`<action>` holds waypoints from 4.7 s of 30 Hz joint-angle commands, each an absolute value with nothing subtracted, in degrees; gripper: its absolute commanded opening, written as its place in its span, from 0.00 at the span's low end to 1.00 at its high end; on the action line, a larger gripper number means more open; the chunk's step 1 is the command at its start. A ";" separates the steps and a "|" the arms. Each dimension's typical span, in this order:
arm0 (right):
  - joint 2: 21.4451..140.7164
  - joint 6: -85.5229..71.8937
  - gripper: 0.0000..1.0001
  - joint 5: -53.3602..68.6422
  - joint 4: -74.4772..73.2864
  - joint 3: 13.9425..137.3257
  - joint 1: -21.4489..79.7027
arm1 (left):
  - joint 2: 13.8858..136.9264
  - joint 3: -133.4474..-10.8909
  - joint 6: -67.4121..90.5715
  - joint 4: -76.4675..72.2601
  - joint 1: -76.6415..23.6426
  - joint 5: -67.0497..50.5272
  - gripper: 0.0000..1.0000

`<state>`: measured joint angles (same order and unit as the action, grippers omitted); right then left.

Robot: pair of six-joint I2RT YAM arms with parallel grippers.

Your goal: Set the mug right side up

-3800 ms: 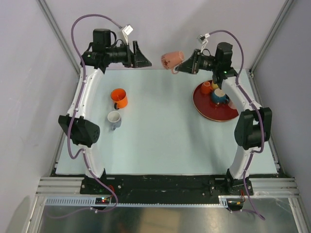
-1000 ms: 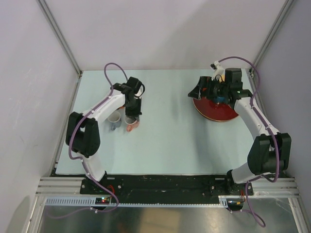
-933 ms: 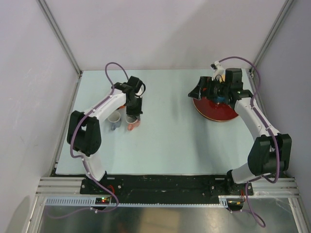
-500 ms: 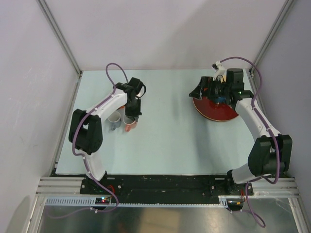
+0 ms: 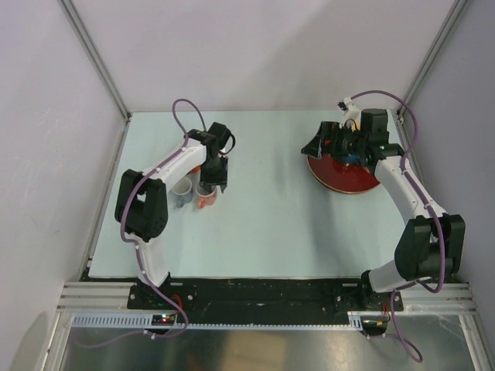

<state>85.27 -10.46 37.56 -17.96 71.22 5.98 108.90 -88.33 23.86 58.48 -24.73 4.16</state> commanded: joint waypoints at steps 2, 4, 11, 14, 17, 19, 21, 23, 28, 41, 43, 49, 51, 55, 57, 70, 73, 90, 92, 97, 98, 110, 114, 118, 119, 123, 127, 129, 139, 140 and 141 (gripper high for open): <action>85.25 -9.32 0.99 38.38 -17.23 71.97 5.27 | 107.20 -91.94 23.01 58.77 -24.79 3.10 0.52; 85.23 -8.22 1.00 39.30 -18.57 72.53 4.63 | 105.15 -92.07 22.89 58.99 -24.59 3.28 0.57; 87.88 -4.91 0.99 41.45 -23.46 75.63 -4.87 | 97.02 -93.92 20.62 59.22 -24.72 4.93 0.70; 90.75 0.92 0.99 34.73 -27.07 79.26 -9.22 | 95.06 -95.77 18.44 58.62 -24.68 5.20 0.76; 93.06 6.83 0.96 26.20 -28.12 82.12 -11.73 | 93.84 -96.65 14.21 55.16 -24.62 3.76 0.78; 94.37 11.09 0.94 23.43 -27.80 83.06 -12.82 | 92.78 -96.43 11.24 52.40 -24.72 2.68 0.79; 96.45 16.04 0.92 22.09 -28.44 84.57 -13.44 | 92.21 -96.84 7.75 50.61 -24.88 1.06 0.79; 99.77 19.77 0.92 20.68 -30.27 87.61 -13.93 | 92.22 -98.17 4.05 49.98 -25.23 -0.96 0.79; 107.77 21.84 0.93 18.13 -30.89 94.47 -16.36 | 92.74 -101.93 0.33 49.69 -25.71 -2.72 0.79; 109.33 16.43 0.89 22.75 -30.70 89.31 -16.92 | 92.63 -101.51 -2.37 49.64 -26.41 -1.03 0.80; 106.24 13.40 0.88 24.47 -30.94 85.37 -15.81 | 93.16 -101.86 -2.24 49.65 -26.49 -1.34 0.80; 97.48 0.73 0.88 29.97 -32.18 77.52 -13.48 | 94.84 -103.21 -2.07 49.63 -26.67 -2.00 0.80; 95.32 -0.76 0.88 32.43 -33.40 77.36 -13.83 | 95.03 -103.37 -2.08 49.65 -26.71 -1.97 0.80; 94.12 5.97 0.87 38.94 -38.56 80.85 -16.22 | 94.96 -103.16 -2.32 49.62 -26.74 -1.64 0.80; 95.05 13.25 0.88 40.83 -42.75 83.98 -17.50 | 94.82 -103.00 -2.47 49.65 -26.72 -1.53 0.80; 110.10 63.66 0.82 40.56 -57.02 100.11 -20.69 | 92.96 -100.69 -4.62 49.73 -26.92 -0.97 0.79; 113.56 68.24 0.82 39.40 -57.85 102.80 -19.87 | 92.23 -99.86 -5.41 49.74 -26.90 -0.92 0.79; 120.34 74.47 0.45 30.47 -59.46 98.38 -15.37 | 90.93 -98.10 -7.84 49.75 -27.90 -0.34 0.79; 119.62 73.26 0.33 28.67 -57.91 96.88 -15.05 | 91.29 -98.51 -7.72 49.75 -27.94 -0.46 0.79; 115.72 69.90 0.08 28.39 -56.55 92.75 -15.29 | 92.45 -100.24 -7.27 49.75 -27.95 -0.57 0.79; 114.73 69.63 0.04 28.83 -57.02 91.95 -15.11 | 92.72 -100.48 -7.24 49.75 -27.95 -0.55 0.80; 95.19 45.52 0.00 50.09 -57.43 92.33 -5.06 | 96.40 -107.75 -6.63 49.72 -26.72 -1.17 0.80; 94.30 28.11 0.00 52.11 -44.95 95.50 2.07 | 98.73 -114.60 -1.34 49.55 -23.61 -6.37 0.83; 94.45 4.86 0.00 54.76 -22.44 96.31 6.63 | 101.76 -121.95 9.10 47.27 -17.31 -22.19 0.85; 94.77 -1.09 0.00 55.59 -15.74 95.93 7.32 | 102.12 -122.98 10.92 46.00 -16.08 -27.05 0.86; 98.97 -19.47 0.00 58.48 3.54 99.53 10.45 | 103.70 -124.08 19.11 39.58 -12.15 -44.37 0.86; 102.78 -24.46 0.00 61.34 10.39 103.38 13.86 | 105.07 -122.00 25.86 33.53 -10.85 -56.28 0.85; 104.01 -25.91 0.00 62.07 12.40 104.66 15.27 | 105.59 -120.74 28.17 31.23 -10.64 -59.14 0.85; 108.89 -27.93 0.00 60.00 14.03 108.49 20.30 | 107.11 -119.42 38.78 17.48 -11.20 -65.51 0.72; 109.25 -28.11 0.00 59.62 13.91 108.61 20.70 | 107.08 -119.34 39.25 16.65 -11.31 -65.71 0.69; 109.69 -28.21 0.00 59.17 13.72 108.62 21.07 | 106.98 -119.26 39.80 15.80 -11.46 -65.95 0.66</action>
